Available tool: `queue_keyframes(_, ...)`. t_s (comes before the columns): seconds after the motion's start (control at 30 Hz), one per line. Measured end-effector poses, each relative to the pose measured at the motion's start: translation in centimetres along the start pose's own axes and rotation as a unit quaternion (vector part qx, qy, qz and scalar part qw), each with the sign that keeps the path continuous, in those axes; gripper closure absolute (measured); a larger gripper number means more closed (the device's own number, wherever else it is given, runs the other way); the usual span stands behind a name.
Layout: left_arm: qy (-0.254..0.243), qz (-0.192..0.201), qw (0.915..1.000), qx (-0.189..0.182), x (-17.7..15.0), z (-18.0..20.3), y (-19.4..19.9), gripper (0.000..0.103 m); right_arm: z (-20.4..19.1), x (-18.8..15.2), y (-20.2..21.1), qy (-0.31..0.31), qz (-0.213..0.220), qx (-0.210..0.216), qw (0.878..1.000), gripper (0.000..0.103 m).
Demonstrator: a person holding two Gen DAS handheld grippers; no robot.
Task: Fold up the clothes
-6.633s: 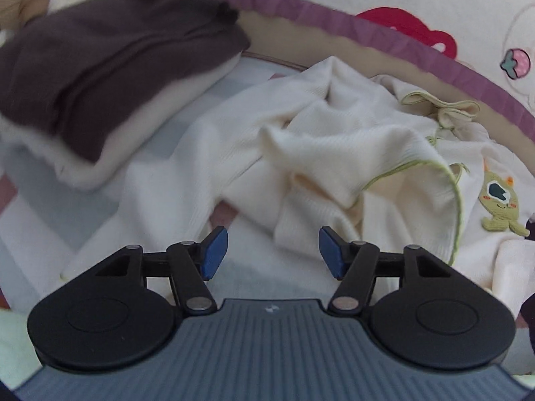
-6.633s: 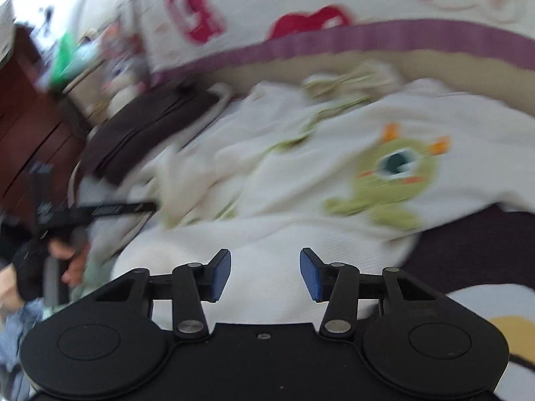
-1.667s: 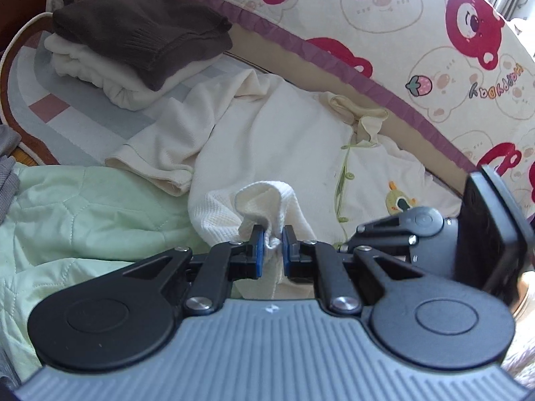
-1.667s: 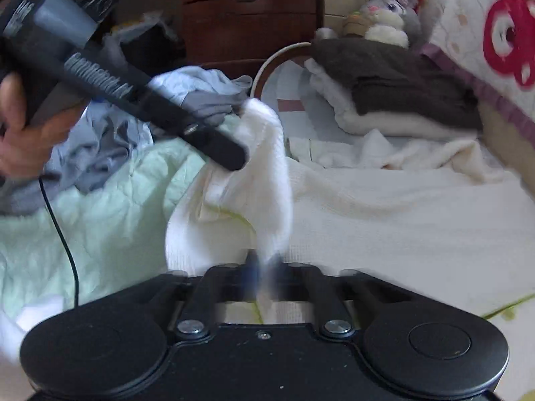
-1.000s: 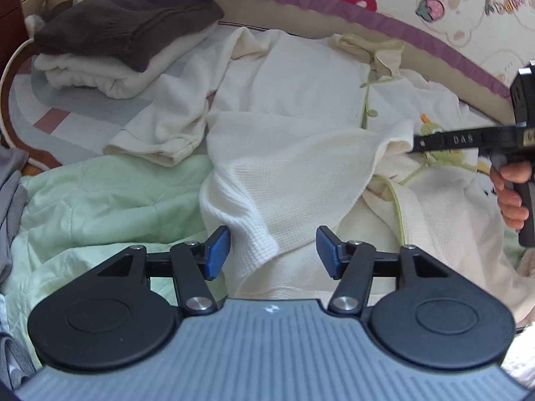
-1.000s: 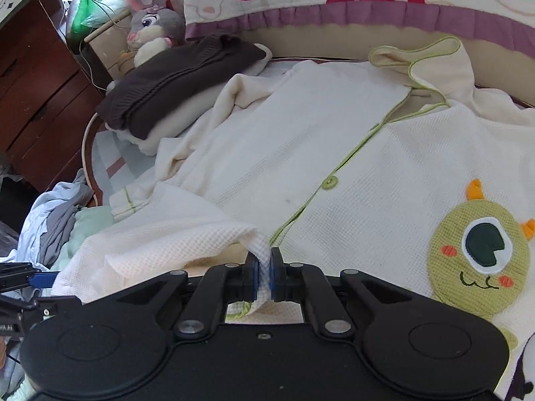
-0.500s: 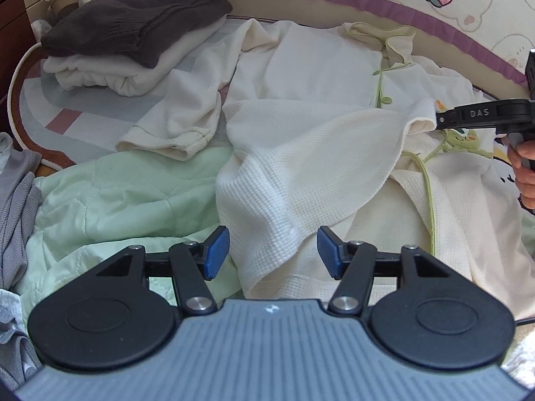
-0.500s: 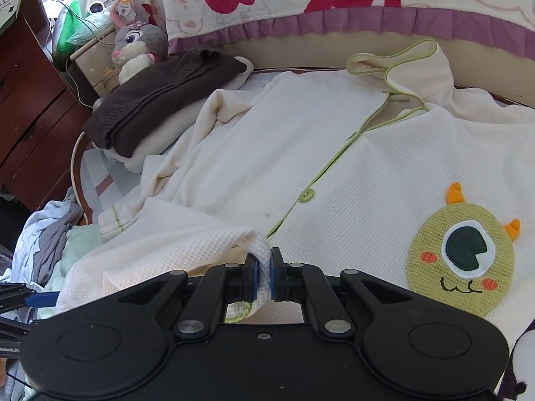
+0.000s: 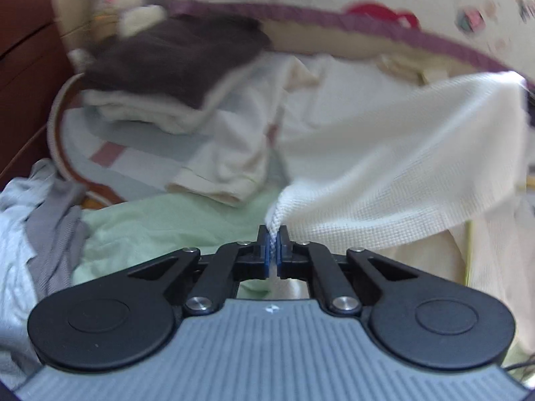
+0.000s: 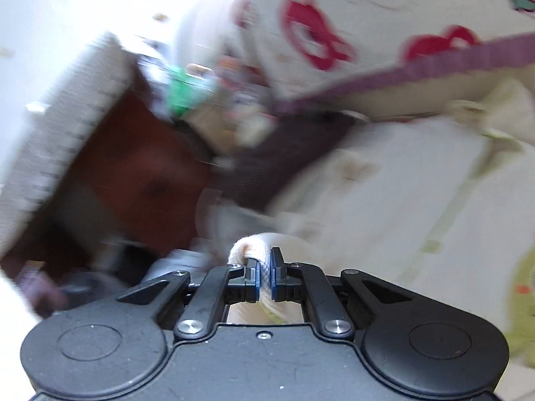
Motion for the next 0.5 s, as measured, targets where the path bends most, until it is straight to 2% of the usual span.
queue_keyframes(0.07,0.067,0.029,0.9973,0.004,0.3,-2.4,1.8,0.101,-3.5,-1.1,0.5,0.051,-0.018,0.048,0.997,0.095)
queue_keyframes(0.13,0.154,0.024,0.9878,0.009,-0.9,-5.6,2.0,0.102,-5.0,-3.3,-0.5,0.072,-0.058,0.064,0.994,0.095)
queue_keyframes(0.2,0.235,0.01,0.9715,0.026,-3.0,-8.4,1.5,0.102,-4.8,-5.8,-2.2,0.08,-0.115,0.051,0.989,0.095)
queue_keyframes(0.27,0.265,0.02,0.9635,0.034,-4.3,-9.8,1.5,0.103,-4.8,-6.9,-2.9,0.092,-0.142,0.036,0.985,0.095)
queue_keyframes(0.3,0.271,0.022,0.9616,0.037,-4.7,-10.2,1.5,0.103,-4.8,-7.3,-3.2,0.098,-0.153,0.03,0.983,0.095)
queue_keyframes(0.4,0.239,0.015,0.9706,0.027,-3.8,-9.4,1.2,0.103,-4.5,-8.0,-3.7,0.117,-0.18,-0.002,0.977,0.095)
queue_keyframes(0.5,0.192,0.023,0.9811,-0.007,-2.4,-7.3,0.8,0.097,-2.5,-8.0,-4.0,0.156,-0.195,-0.094,0.964,0.095)
Point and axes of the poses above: each gripper's, at about its wrist camera, not at the fingertips, and y roughly against the way its jaws point, z to its right, x to its top, the point moved 6 cm from there along -y, roughly the way its jaws point, and after that the axes turned 11 degrees about -x, right-handed, at the moved point
